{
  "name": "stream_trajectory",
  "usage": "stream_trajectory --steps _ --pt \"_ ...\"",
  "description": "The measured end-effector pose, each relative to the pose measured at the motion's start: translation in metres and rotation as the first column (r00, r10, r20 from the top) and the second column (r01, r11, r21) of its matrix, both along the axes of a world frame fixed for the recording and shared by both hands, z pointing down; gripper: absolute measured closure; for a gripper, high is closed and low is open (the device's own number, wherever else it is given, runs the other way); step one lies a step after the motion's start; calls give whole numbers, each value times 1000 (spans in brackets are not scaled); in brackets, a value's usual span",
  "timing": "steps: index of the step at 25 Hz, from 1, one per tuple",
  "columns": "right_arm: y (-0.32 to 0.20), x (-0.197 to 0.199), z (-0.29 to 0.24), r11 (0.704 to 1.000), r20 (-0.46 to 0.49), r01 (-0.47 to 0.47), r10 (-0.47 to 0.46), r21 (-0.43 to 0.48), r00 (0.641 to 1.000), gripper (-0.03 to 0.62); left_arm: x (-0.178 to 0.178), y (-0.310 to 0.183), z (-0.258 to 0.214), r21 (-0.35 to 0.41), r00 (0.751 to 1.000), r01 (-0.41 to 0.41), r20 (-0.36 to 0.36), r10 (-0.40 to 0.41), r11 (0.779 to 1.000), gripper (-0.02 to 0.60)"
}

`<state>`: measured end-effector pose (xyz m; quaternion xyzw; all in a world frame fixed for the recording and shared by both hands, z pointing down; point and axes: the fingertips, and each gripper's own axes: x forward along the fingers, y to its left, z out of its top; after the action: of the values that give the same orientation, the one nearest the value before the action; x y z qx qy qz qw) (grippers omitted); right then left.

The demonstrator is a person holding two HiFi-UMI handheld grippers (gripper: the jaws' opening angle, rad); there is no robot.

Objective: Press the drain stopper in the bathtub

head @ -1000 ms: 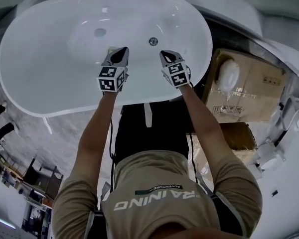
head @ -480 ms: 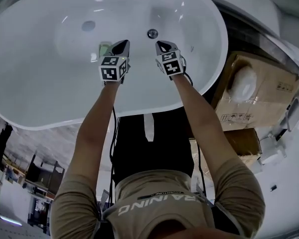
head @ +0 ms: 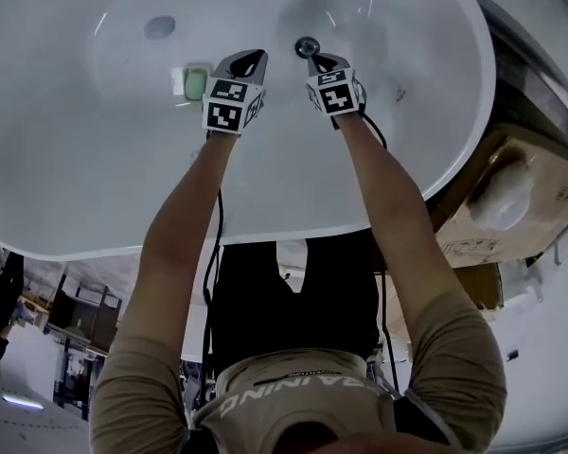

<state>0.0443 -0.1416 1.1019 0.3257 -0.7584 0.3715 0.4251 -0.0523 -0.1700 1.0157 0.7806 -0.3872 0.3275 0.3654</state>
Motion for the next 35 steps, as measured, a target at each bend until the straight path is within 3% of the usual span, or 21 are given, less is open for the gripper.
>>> stream_trajectory --steps 11,18,22,25,35 --pt "6 -4 75 998 -44 7 -10 -69 999 582 0 -1 58 -81 1000 2 -10 -3 997 580" --pt "6 -5 93 993 -80 -46 37 -107 996 582 -4 4 74 -106 999 39 -31 -42 994 580" --pt "8 2 103 974 -123 -124 102 -190 987 582 -8 11 75 -113 997 54 -41 -59 992 580" --pt "5 9 104 971 -158 -161 134 -177 978 582 -11 17 76 -118 998 48 -40 -53 992 580" --pt "5 7 107 989 -196 -77 52 -124 979 582 -13 14 88 -120 998 40 -51 -47 992 580"
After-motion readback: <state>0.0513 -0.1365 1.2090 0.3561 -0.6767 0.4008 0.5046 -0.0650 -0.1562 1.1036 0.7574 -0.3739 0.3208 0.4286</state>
